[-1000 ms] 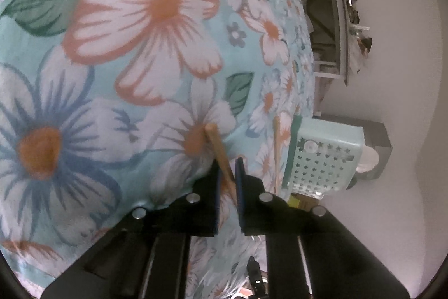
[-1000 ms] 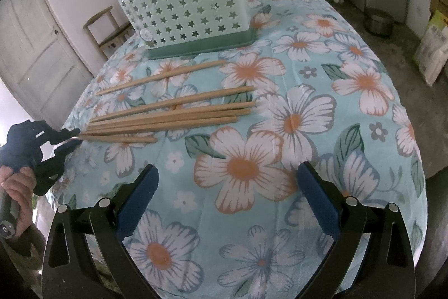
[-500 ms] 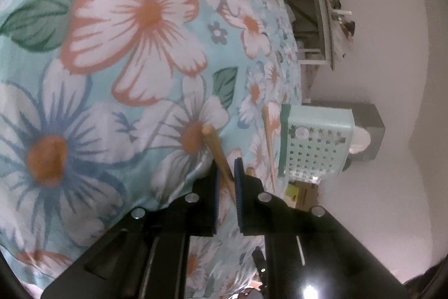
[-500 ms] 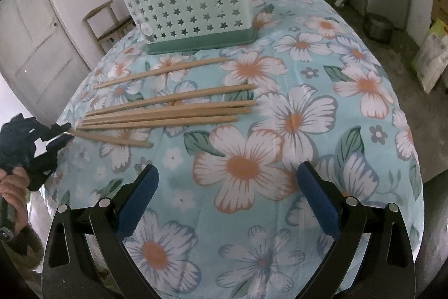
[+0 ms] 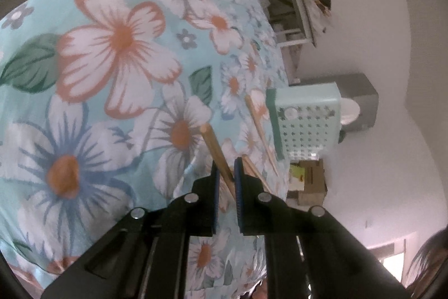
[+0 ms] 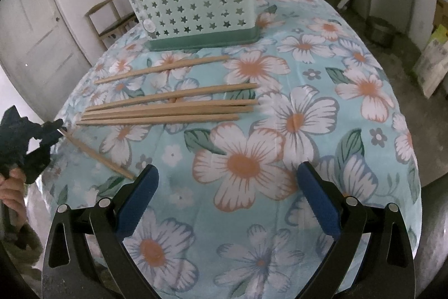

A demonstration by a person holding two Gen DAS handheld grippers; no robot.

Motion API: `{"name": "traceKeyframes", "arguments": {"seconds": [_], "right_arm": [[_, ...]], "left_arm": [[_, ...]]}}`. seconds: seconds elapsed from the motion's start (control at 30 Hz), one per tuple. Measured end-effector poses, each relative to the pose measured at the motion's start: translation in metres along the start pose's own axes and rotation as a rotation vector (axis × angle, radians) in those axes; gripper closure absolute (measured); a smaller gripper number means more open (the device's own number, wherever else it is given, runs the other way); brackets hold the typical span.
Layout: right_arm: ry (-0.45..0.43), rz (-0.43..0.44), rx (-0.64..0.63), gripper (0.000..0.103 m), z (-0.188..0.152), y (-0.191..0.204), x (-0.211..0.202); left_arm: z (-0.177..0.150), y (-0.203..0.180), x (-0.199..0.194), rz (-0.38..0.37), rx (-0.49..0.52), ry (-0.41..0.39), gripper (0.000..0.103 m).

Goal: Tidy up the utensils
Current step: 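Grasp a second chopstick with the right gripper while the left gripper holds its chopstick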

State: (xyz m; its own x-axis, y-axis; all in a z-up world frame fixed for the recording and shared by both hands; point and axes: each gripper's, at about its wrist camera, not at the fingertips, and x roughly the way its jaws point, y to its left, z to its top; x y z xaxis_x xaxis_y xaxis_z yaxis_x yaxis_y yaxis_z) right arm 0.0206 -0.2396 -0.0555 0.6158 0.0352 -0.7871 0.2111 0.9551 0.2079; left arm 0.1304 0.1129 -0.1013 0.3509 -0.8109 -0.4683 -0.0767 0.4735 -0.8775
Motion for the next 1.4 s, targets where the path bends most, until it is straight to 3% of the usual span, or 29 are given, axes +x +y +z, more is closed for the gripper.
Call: {"name": "traceKeyframes", "arguments": {"seconds": [0.13,0.2,0.27,0.4,0.67,0.87,1.0,1.23,1.4], "right_arm": [[0.021,0.041,0.027,0.010,0.006,-0.005,-0.003],[0.013,0.035,0.019,0.026,0.009,-0.003,-0.006],[0.005,0.029,0.001,0.034,0.014,-0.001,-0.008],[-0.030,0.061,-0.064,0.053,0.026,0.017,-0.009],[-0.060,0.193,-0.307,0.074,0.062,0.069,0.001],[-0.002,0.298,-0.605,0.083,0.088,0.123,0.030],[-0.002,0.274,-0.685,0.084,0.102,0.143,0.046],[0.038,0.297,-0.880,0.083,0.117,0.184,0.080],[0.081,0.287,-0.984,0.074,0.116,0.212,0.109]], "left_arm": [[0.002,-0.006,-0.001,0.027,0.052,0.006,0.093],[0.003,-0.010,-0.002,0.073,0.084,0.001,0.093],[0.005,-0.015,-0.003,0.138,0.135,-0.008,0.092],[0.007,-0.017,-0.005,0.158,0.167,-0.004,0.092],[0.011,-0.017,-0.001,0.171,0.193,0.006,0.091],[0.011,-0.020,0.002,0.180,0.220,0.001,0.091],[0.011,-0.020,0.003,0.177,0.224,-0.003,0.091],[0.012,-0.018,0.003,0.170,0.221,0.006,0.091],[0.013,-0.018,0.004,0.170,0.217,0.005,0.090]]}}
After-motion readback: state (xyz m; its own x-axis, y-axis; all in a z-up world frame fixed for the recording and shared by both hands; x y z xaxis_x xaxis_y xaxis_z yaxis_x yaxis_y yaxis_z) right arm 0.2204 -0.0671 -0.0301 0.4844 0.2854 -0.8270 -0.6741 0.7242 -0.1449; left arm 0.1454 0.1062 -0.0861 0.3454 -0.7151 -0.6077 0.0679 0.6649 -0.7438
